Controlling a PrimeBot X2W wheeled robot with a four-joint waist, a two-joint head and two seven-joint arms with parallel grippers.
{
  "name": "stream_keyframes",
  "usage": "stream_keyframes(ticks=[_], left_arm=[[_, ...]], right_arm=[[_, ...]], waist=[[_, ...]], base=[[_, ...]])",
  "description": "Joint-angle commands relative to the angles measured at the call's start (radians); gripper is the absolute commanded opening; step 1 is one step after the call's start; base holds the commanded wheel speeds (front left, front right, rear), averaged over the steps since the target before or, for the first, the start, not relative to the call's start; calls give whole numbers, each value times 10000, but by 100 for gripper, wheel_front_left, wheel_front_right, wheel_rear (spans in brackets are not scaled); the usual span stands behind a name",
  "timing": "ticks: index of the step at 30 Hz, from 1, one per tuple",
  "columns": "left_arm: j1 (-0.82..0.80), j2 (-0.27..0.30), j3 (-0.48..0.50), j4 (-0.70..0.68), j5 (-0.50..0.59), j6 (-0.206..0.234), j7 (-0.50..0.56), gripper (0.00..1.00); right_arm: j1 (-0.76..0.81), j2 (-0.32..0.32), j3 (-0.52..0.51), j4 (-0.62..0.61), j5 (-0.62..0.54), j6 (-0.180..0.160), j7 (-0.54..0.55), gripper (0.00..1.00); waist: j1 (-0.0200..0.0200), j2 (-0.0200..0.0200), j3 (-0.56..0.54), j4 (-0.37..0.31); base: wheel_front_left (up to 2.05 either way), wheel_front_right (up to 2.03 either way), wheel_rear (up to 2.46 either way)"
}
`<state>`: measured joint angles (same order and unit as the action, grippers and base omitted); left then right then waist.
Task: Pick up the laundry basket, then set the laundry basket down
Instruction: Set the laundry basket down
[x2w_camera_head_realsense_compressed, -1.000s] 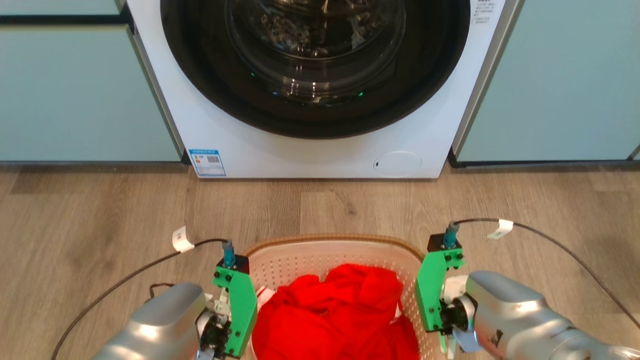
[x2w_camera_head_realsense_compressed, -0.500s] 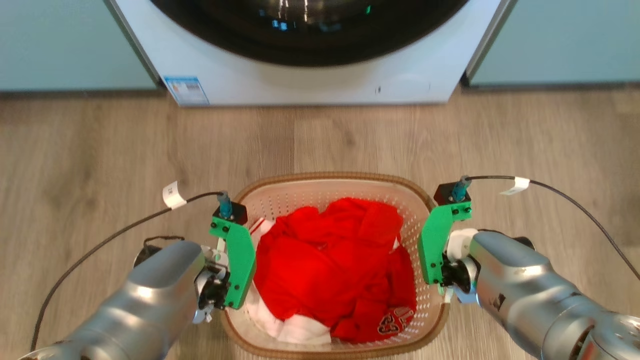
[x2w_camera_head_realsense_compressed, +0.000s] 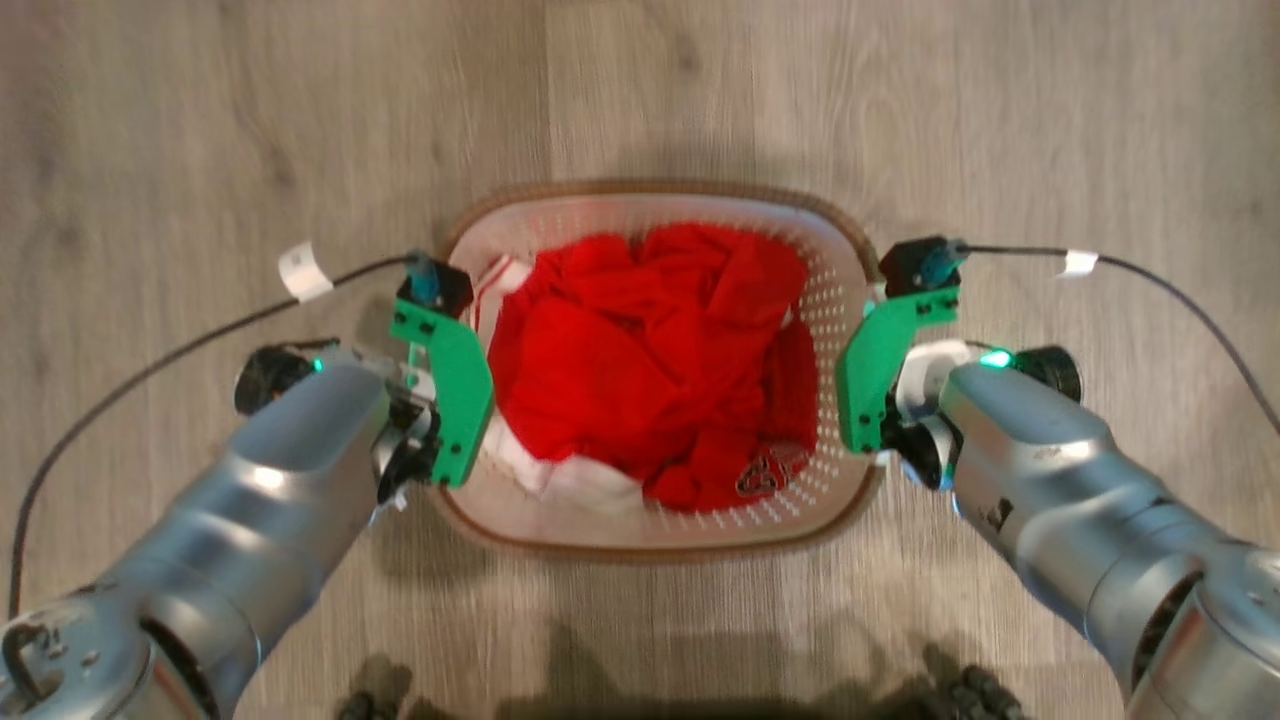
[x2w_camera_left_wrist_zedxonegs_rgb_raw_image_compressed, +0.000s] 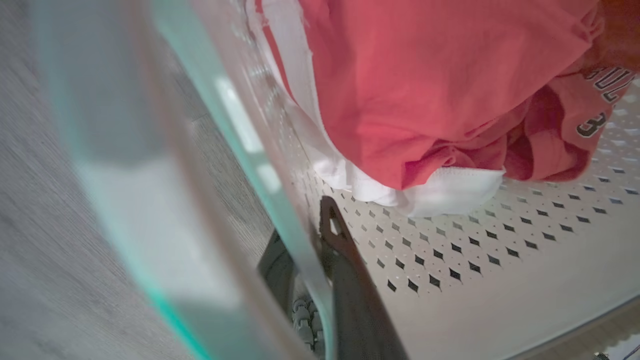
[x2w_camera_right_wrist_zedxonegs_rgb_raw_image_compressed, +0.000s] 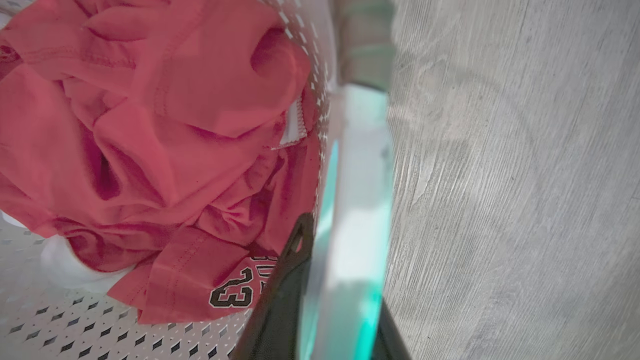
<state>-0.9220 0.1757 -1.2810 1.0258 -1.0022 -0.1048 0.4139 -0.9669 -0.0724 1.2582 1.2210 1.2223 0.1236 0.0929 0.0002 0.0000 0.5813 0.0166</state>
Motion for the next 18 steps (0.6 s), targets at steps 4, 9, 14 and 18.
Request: stream_keyframes(ticks=[4, 9, 14, 18], left_arm=[[-369, -233, 7, -58, 330, -259, -186, 0], [-473, -375, 7, 233, 546, -259, -572, 0], [-774, -546, 7, 624, 697, -259, -1373, 0], [-988, -748, 7, 990, 752, -259, -1981, 0]], right_arm=[[-509, 222, 31, -182, -298, 71, -690, 0], [-686, 222, 60, -94, -489, 71, -938, 0], [-986, 222, 32, -24, -559, 71, -1250, 0], [-1174, 222, -35, 122, -591, 71, -1568, 0]], waist=[[-2, 0, 1580, -128], [-2, 0, 2121, -77], [-2, 0, 2599, 6], [-2, 0, 2858, 89]], base=[[0, 0, 0], [0, 0, 0], [0, 0, 0], [0, 0, 0]])
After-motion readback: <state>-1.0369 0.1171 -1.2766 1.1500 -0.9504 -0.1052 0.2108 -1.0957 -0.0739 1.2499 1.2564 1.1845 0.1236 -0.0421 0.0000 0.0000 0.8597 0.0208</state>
